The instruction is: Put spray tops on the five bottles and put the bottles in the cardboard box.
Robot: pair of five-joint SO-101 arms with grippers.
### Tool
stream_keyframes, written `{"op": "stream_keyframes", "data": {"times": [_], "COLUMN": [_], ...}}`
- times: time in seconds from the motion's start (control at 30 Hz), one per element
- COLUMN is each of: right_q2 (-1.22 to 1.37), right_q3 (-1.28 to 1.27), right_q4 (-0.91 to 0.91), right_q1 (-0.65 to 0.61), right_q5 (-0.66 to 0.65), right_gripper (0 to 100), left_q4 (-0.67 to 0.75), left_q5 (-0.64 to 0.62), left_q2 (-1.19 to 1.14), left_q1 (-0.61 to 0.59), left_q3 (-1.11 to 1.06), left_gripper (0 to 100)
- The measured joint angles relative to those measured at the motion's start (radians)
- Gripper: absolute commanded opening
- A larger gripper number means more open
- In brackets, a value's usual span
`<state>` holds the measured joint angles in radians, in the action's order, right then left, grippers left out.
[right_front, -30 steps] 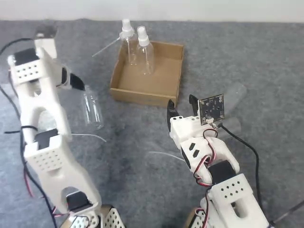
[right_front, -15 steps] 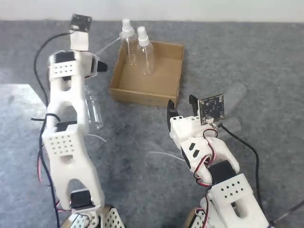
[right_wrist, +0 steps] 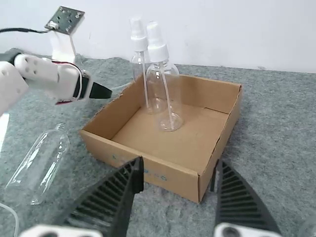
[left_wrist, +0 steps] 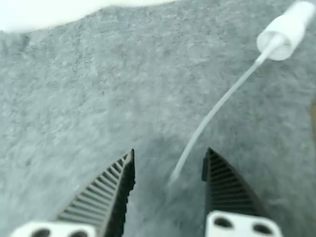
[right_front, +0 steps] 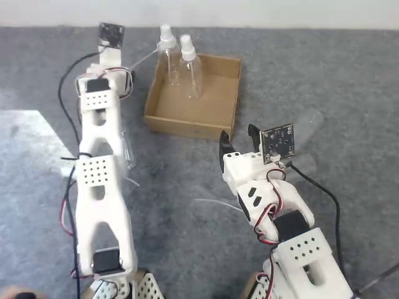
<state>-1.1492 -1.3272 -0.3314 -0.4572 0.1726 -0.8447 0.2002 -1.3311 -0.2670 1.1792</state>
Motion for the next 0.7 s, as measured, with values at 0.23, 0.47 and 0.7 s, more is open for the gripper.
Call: {"op": "stream_keyframes", "data": {"times": [0.23,0.47,0.7], "right_q2": [0.000,0.000,0.000], "right_q3": [0.000,0.000,0.000], "right_q4": [0.000,0.000,0.000], "right_q1": [0.000,0.000,0.000], "right_q5": [0.000,0.000,0.000], "right_gripper": [21.2,21.2,21.2], "left_q4": [-0.049,-0.049,-0.114], "left_q5": [0.006,0.006,0.006], "left_q2": [-0.178,-0.216,-0.218], "left_q1": [0.029,0.029,0.028], "left_q3": [0.281,0.341,0.379], "left_gripper": [17,3,1]}}
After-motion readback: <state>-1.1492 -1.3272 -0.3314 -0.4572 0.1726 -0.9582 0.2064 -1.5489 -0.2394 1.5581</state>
